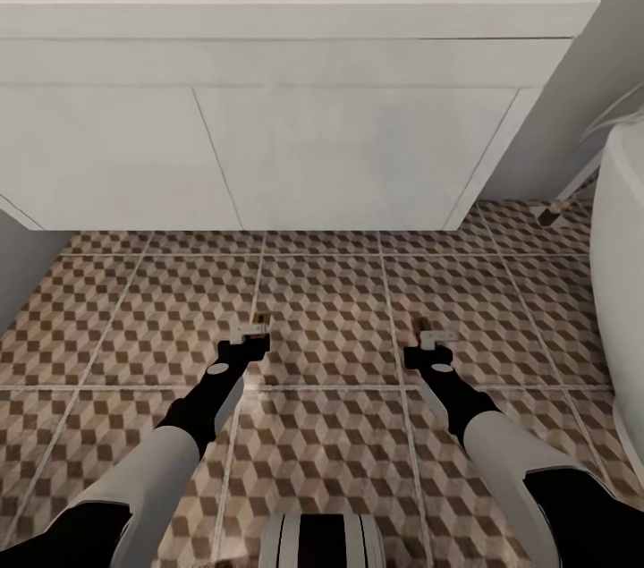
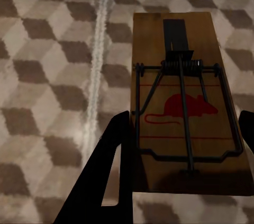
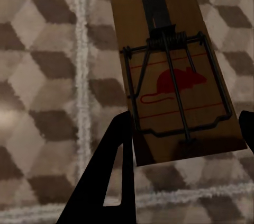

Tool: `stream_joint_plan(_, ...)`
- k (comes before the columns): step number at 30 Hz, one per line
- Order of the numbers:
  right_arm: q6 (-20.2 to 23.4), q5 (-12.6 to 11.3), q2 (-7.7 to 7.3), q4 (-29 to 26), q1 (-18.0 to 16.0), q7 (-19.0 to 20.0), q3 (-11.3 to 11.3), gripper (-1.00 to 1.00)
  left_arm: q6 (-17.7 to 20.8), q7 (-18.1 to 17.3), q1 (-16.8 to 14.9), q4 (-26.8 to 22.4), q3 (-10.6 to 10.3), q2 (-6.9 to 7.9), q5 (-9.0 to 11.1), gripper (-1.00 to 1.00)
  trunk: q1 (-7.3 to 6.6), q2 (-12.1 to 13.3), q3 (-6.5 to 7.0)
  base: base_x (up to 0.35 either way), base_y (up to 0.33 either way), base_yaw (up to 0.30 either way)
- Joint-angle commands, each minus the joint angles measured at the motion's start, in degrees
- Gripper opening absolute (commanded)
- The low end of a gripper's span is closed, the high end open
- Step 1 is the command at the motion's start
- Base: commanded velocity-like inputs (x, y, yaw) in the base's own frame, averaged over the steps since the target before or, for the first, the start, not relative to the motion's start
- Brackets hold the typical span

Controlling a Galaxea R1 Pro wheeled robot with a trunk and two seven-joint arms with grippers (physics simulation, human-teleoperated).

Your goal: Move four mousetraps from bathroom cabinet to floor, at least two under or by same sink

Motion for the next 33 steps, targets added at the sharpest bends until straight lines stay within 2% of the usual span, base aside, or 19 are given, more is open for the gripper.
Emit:
stream_joint_plan(1, 0.11, -0.34, -0.03, -0.03, -0.04, -0.37, 0.49, -1.00, 0.10, 0.30, -0.01, -0.05, -0.13, 0.03, 0.16, -1.00, 0.01, -0.03, -0.26, 0.000, 0.000, 0.000)
stream_joint_plan(11, 0.21, -0.18, -0.61, -0.53, 0.01, 0.19, 0.49, -1.00, -0.53, 0.28, -0.01, -0.21, -0.20, 0.08, 0.28, -1.00, 0.27, -0.16, -2.48, 0.000, 0.000, 0.000)
stream_joint_plan(19, 0.40, -0.18, -0.89, -0.64, 0.01, 0.31, 0.49, -1.00, -0.57, 0.51, -0.01, -1.43, -0.07, 0.08, 0.30, -1.00, 0.27, -0.16, -2.48, 0.000, 0.000, 0.000)
stream_joint_plan(33, 0.31, -0.22, -0.91, -0.65, 0.01, 0.32, 0.49, -1.00, -0.31, 0.38, -0.01, -3.04, -0.06, 0.08, 0.45, -1.00, 0.63, -0.35, -5.58, 0.000, 0.000, 0.000)
